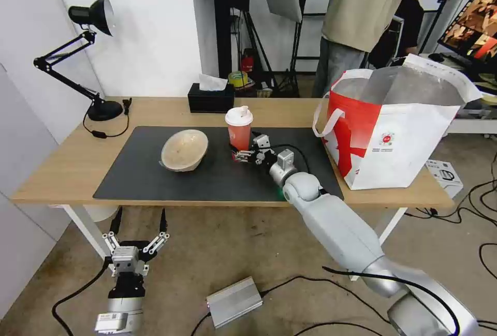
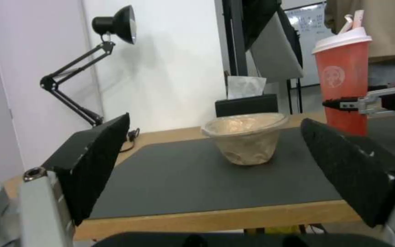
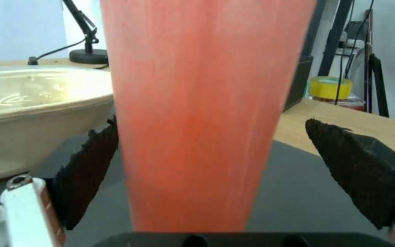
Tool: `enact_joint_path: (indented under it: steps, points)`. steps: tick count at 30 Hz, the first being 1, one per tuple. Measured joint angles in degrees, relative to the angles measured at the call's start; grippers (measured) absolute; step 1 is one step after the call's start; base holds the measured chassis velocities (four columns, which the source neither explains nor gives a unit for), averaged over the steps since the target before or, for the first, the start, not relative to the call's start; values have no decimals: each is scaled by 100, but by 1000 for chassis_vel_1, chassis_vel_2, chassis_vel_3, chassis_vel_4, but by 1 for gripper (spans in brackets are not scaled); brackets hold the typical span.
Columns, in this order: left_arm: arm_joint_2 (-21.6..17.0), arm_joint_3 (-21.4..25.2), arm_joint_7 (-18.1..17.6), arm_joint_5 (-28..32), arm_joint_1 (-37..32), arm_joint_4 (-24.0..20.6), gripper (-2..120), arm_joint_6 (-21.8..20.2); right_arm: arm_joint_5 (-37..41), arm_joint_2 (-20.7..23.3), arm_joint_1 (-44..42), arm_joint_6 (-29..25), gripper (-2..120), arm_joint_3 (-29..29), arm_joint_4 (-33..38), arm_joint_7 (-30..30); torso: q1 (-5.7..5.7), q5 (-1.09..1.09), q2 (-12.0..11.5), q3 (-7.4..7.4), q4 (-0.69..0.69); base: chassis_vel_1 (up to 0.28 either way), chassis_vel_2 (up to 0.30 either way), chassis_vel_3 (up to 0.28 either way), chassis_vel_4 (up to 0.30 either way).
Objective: Pick up the trash from the table and place it into the takeout bag.
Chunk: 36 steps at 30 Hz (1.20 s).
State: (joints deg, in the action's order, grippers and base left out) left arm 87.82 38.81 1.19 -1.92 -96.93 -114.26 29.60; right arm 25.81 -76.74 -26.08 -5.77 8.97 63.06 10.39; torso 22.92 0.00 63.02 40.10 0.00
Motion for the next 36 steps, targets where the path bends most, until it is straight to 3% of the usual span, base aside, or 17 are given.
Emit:
enact_joint_path:
  steps: [12,17,21,23,24,28,36]
  points:
    - [-24,1,3,10,13,12,100,7,-198,-224,38,-88,100,-77,-347,53,0,0,0,0,0,0,0,0,0]
    - [-26,-7,3,11,20,12,100,6,-247,-228,37,-99,93,-98,-388,88,0,0,0,0,0,0,0,0,0]
    - [-26,-10,3,9,17,9,100,7,-250,-212,16,-100,80,-103,-376,108,0,0,1,0,0,0,0,0,0]
    - [-27,-10,4,8,10,1,100,7,-251,-205,-5,-101,64,-106,-360,111,0,0,2,-1,0,0,0,0,0]
    - [-27,-10,4,8,10,1,100,7,-251,-205,-5,-101,64,-106,-360,111,0,0,2,-1,0,0,0,0,0]
    - [-22,-4,5,8,5,-8,100,7,-252,-221,-4,-101,42,-110,-371,112,-1,-1,2,-1,-2,0,0,0,0]
    - [-20,20,5,41,1,-6,100,22,-257,-234,25,-102,22,-105,-385,116,0,1,1,1,0,0,0,0,0]
